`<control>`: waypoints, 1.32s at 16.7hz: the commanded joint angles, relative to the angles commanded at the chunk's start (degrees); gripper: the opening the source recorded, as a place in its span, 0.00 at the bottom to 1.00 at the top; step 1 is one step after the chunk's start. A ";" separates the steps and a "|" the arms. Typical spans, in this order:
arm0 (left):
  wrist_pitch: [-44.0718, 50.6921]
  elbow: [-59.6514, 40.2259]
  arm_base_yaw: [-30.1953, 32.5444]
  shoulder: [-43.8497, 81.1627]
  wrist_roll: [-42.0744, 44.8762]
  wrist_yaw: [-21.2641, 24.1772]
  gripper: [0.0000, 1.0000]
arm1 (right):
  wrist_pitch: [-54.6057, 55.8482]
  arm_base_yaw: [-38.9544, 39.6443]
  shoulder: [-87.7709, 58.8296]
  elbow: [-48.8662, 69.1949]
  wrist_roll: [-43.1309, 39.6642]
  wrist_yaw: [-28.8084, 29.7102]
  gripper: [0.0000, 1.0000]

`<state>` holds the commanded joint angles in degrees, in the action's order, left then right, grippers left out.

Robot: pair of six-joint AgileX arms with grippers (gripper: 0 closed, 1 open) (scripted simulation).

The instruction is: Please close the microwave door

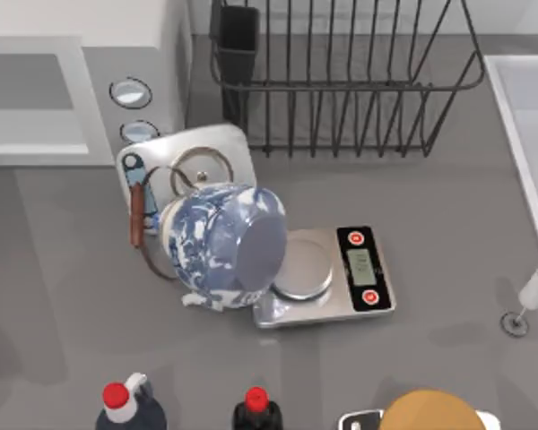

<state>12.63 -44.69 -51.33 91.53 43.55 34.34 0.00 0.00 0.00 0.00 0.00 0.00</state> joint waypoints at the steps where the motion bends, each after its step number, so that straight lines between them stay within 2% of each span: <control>1: -0.73 1.18 0.64 -1.11 -0.72 -0.31 0.00 | 0.00 0.00 0.00 0.00 0.00 0.00 1.00; 8: -1.39 2.72 1.56 -2.37 -1.99 -0.92 0.00 | 0.00 0.00 0.00 0.00 0.00 0.00 1.00; 15: -6.46 16.41 16.62 -17.94 -16.08 -9.39 0.00 | 0.00 0.00 0.00 0.00 0.00 0.00 1.00; 22: -7.02 18.01 18.76 -19.57 -18.36 -10.97 0.00 | 0.00 0.00 0.00 0.00 0.00 0.00 1.00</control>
<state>5.61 -26.68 -32.57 71.95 25.19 23.37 0.00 0.00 0.00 0.00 0.00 0.00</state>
